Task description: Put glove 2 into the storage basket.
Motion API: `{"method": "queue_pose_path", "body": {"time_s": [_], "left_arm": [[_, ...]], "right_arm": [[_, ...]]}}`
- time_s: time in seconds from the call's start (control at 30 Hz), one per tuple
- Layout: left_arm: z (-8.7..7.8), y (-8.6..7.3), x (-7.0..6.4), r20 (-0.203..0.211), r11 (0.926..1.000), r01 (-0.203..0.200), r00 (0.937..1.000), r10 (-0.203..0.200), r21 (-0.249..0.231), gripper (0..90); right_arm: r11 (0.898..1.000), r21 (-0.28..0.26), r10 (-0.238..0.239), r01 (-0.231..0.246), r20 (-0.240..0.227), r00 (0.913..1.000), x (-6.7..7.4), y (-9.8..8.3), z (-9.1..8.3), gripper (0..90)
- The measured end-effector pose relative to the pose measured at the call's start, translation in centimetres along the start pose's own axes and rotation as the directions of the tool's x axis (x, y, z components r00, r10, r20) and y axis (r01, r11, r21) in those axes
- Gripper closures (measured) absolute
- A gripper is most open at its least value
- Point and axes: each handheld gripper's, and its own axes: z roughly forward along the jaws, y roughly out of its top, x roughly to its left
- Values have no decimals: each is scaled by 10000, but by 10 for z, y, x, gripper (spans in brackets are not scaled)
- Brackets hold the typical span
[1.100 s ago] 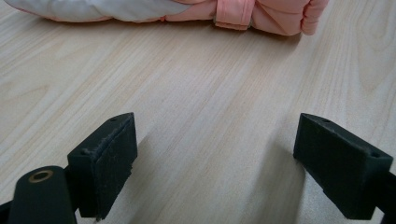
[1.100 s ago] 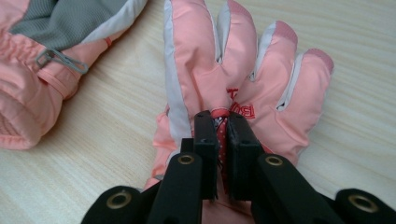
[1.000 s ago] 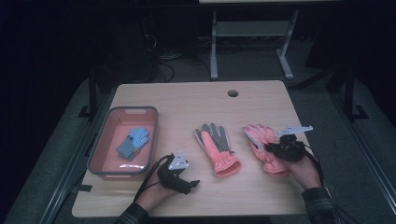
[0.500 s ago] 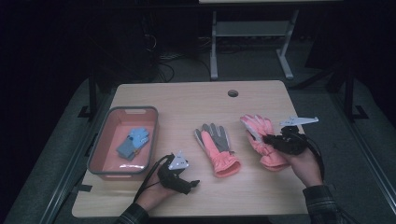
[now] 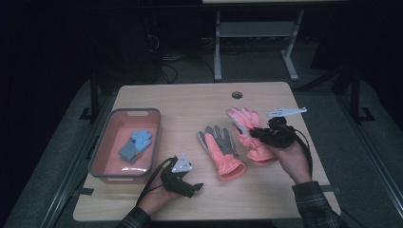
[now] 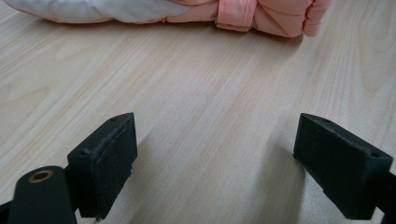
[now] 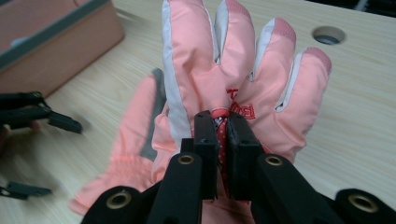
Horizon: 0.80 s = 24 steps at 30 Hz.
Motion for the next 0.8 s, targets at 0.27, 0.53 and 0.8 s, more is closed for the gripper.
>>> {"method": "queue_pose_path", "body": {"time_s": [0.27, 0.53, 0.8], "left_arm": [[0, 0, 0, 11, 10000, 20, 10000, -20, -8, 129], [0, 0, 0, 28, 10000, -27, 10000, 27, 24, 129], [0, 0, 0, 36, 10000, -22, 10000, 22, 52, 129]], "right_arm": [[9999, 146, -17, 22, -339, 9994, 33, 17, 31, 845], [9976, 558, -379, 398, -361, 9986, 50, 13, 66, 840], [9865, 1470, -698, 723, -220, 9973, 57, 0, 93, 810]]}}
